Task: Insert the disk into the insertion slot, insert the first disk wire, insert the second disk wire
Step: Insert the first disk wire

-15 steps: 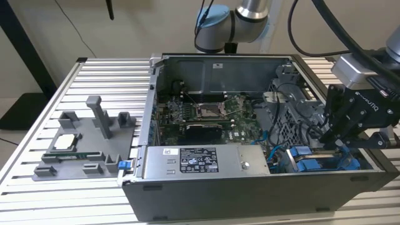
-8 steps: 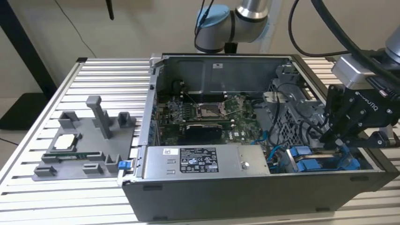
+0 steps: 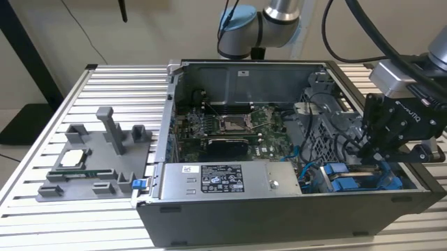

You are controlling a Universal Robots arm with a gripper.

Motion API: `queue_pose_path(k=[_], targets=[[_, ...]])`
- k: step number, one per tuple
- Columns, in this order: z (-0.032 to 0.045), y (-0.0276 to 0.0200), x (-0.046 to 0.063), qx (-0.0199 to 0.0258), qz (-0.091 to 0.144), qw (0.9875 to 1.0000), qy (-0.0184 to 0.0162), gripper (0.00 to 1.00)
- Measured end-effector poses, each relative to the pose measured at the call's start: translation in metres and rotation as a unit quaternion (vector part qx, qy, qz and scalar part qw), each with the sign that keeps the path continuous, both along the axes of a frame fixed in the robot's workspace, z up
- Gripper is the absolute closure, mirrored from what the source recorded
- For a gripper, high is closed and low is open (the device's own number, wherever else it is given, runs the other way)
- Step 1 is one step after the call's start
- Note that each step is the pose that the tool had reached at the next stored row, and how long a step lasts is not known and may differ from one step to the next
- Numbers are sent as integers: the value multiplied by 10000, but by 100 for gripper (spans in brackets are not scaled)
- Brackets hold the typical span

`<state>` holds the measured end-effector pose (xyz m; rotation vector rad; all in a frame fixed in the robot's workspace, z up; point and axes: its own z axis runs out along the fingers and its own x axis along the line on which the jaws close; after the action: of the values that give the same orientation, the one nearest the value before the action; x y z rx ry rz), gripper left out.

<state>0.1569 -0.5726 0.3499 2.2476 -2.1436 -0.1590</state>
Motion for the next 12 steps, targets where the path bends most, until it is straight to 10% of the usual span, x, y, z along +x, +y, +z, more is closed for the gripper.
queue_pose_path(k=[12], targets=[[-102, 27, 63, -1, -1, 10000, 0, 100]])
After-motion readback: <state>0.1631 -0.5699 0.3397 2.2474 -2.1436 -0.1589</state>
